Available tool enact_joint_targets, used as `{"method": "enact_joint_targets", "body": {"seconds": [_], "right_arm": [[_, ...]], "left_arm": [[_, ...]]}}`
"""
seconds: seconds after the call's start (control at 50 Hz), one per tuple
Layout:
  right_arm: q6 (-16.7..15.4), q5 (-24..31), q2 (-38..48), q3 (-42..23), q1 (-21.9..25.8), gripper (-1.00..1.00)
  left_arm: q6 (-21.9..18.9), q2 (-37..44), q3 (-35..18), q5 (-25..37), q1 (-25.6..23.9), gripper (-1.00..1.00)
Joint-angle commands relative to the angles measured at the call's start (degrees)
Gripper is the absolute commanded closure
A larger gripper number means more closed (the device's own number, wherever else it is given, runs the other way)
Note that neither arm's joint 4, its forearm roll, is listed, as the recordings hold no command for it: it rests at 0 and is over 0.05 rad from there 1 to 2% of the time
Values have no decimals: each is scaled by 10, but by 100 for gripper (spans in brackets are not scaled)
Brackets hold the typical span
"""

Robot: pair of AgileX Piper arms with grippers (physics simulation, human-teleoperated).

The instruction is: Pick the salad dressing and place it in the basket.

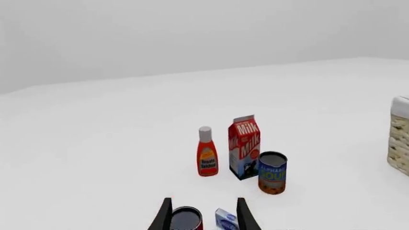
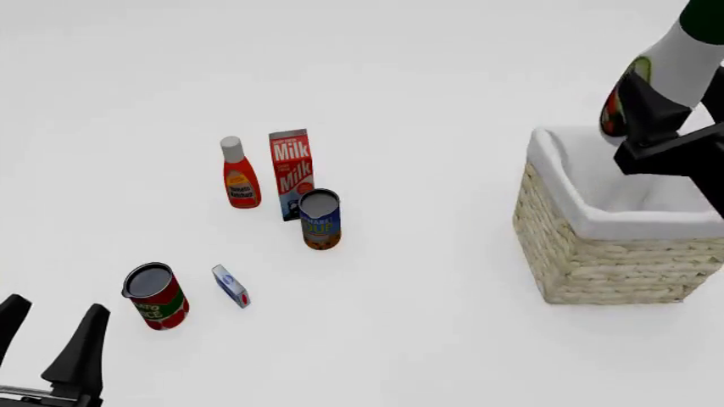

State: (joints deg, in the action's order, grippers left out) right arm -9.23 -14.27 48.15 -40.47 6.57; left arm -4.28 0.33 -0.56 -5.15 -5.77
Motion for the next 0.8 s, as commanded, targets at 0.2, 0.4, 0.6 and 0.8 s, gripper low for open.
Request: {"method": "enact_joint_targets", "body": {"seconds": [0.2,0.4,0.6,0.8], "right_arm": [[12,-15,57,-29,-91,100],[4,-14,87,-46,-123,100],[-8,-10,122,-66,-150,100],[-7,-11,149,-77,-171,100]], "left_arm": [[-2,-3,5,0,13,-100],[0,-3,6,3,17,-100],[-6,-3,6,3,12,-100],[-9,-3,6,1,6,-100]]}}
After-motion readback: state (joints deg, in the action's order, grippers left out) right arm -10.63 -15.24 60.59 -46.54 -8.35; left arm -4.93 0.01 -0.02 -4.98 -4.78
